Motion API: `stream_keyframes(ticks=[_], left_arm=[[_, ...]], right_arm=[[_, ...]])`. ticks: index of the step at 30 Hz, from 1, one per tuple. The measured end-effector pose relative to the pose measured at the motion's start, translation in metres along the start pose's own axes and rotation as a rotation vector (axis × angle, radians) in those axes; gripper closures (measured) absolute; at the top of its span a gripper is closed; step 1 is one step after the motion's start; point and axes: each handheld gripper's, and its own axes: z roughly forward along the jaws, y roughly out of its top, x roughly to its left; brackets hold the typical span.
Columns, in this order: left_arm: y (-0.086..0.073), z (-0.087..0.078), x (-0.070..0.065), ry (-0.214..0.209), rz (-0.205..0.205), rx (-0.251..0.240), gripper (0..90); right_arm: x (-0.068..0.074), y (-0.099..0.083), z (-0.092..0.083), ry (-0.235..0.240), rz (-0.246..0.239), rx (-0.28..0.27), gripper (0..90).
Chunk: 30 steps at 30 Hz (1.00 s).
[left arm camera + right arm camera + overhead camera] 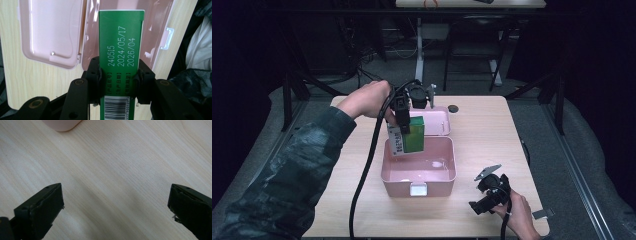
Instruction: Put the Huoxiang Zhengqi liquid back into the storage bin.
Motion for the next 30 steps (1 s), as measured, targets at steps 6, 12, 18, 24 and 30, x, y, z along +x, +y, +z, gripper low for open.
stream_keyframes(ticks=[6,12,18,24,30], left_arm=[[0.002,0.011,-0.003,-0.019,0.013,-0.002,63.5],[0.001,0.023,-0.007,-0.035,0.024,0.001,63.5],[-0.001,0.034,-0.011,-0.056,0.036,0.008,63.5],[-0.004,0.044,-0.014,-0.072,0.045,0.013,63.5],[-0.007,0.056,-0.017,-0.089,0.049,0.017,63.5]], right_arm=[[0.000,0.000,0.000,0.000,0.001,0.001,0.0],[0.000,0.000,0.000,0.003,0.002,0.003,0.0],[0.000,0.000,0.001,0.007,0.002,0.002,0.0],[0.000,0.000,0.001,0.010,0.001,0.005,0.0],[0.000,0.000,0.001,0.009,0.003,0.003,0.0]])
